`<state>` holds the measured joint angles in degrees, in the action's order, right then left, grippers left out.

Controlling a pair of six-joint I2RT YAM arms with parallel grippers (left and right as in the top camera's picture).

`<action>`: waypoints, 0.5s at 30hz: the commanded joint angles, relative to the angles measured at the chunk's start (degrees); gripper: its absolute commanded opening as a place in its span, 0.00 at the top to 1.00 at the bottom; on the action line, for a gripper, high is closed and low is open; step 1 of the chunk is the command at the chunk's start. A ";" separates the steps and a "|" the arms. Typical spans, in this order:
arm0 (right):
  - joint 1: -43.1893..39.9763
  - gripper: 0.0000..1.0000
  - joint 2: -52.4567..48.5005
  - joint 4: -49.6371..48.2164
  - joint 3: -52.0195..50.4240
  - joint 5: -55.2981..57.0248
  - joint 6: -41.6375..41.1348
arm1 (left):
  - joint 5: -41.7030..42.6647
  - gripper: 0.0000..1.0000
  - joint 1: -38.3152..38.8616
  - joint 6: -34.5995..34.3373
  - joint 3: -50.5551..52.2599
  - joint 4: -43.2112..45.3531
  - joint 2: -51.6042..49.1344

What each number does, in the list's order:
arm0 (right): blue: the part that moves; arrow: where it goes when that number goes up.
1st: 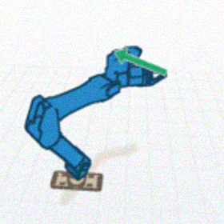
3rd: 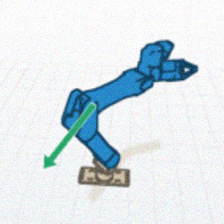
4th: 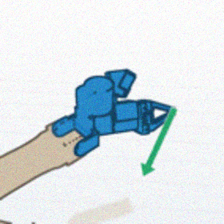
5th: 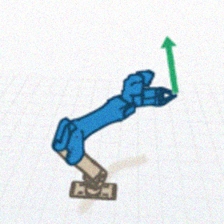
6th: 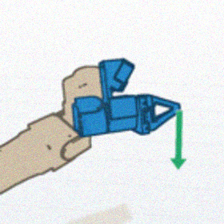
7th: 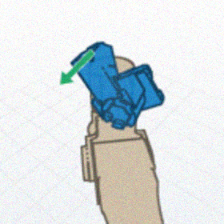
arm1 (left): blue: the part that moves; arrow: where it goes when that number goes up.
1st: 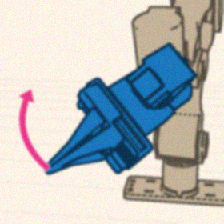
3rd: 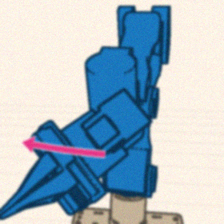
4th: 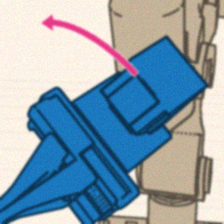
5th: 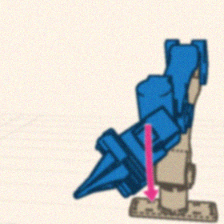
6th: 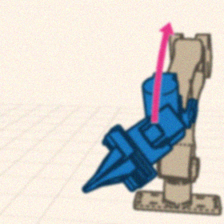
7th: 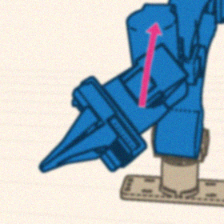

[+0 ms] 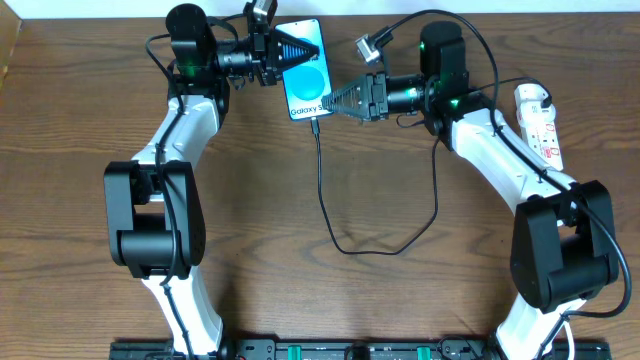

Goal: Plug charger to phone and switch on socket

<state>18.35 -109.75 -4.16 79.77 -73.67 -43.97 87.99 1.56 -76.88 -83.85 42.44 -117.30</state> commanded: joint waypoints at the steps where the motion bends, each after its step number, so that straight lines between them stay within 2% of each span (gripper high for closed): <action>1: 1.49 0.65 0.33 4.81 0.57 -1.62 6.08 | -0.61 0.93 -0.42 -0.33 -0.76 0.52 1.27; 4: 1.51 0.64 0.33 8.83 0.57 -1.33 9.11 | -1.53 0.93 -1.20 -0.59 -0.76 0.50 1.25; 15: 2.62 0.60 0.33 6.47 0.57 -3.45 9.40 | -3.41 0.93 -3.65 -1.86 -0.76 0.48 1.27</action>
<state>19.92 -109.75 3.05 79.88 -75.02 -36.05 84.93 -2.02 -78.13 -83.85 42.41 -117.30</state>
